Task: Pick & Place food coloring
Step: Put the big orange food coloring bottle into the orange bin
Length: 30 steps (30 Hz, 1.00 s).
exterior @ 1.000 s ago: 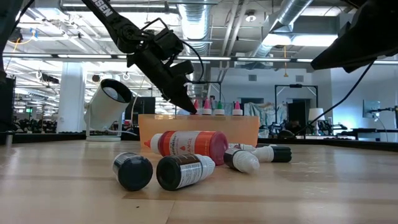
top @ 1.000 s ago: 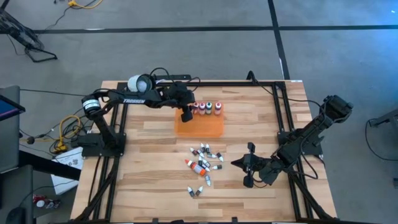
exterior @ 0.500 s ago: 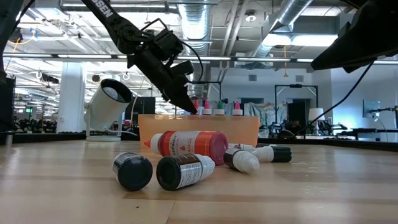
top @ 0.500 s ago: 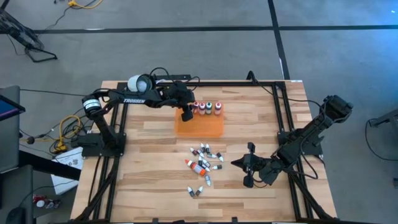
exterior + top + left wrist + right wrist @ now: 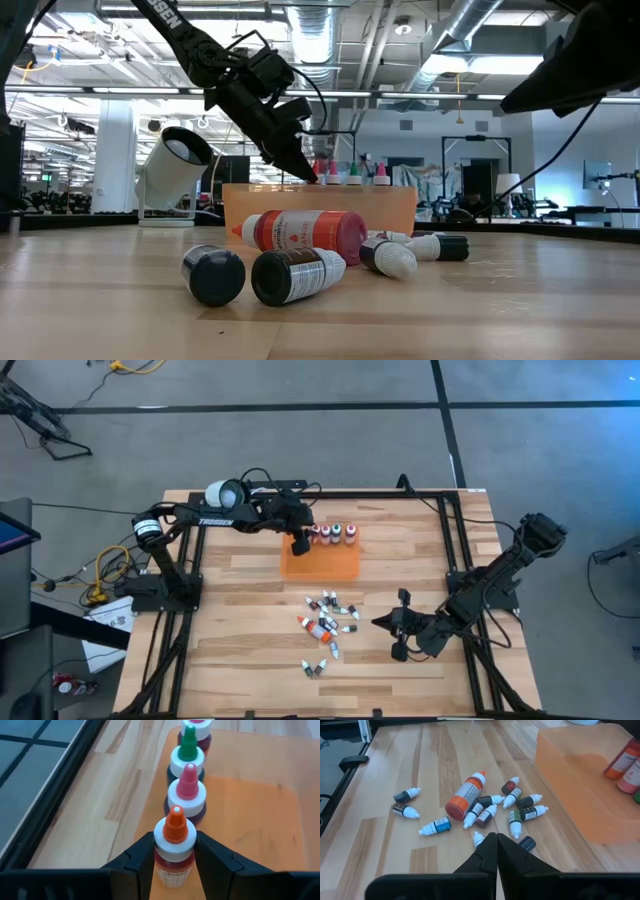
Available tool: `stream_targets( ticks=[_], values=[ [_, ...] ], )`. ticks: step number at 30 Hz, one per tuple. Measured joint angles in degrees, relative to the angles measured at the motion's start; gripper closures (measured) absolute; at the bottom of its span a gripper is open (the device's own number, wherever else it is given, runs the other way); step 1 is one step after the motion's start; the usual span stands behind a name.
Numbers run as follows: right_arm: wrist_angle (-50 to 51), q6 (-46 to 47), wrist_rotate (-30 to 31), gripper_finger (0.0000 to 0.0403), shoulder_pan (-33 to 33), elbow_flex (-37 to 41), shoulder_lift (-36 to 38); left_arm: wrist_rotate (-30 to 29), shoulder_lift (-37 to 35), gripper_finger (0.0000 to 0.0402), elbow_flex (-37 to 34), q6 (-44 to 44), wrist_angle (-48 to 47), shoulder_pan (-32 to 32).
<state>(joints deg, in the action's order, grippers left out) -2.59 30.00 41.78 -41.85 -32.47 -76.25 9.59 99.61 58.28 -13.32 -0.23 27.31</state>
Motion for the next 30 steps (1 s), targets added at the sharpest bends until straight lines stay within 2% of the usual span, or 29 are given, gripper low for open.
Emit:
stream_targets(
  ticks=[24, 30],
  values=[
    [0.2, 0.0, 0.0, 0.0402, 0.0, 0.0, 0.0, -0.3, 0.1, 0.0283, -0.1, 0.6, 2.7, 0.0],
    [0.2, 0.0, 0.0, 0.0402, 0.0, 0.0, 0.0, -3.0, -0.1, 0.0283, 0.1, 0.4, 0.1, 0.1]
  ],
)
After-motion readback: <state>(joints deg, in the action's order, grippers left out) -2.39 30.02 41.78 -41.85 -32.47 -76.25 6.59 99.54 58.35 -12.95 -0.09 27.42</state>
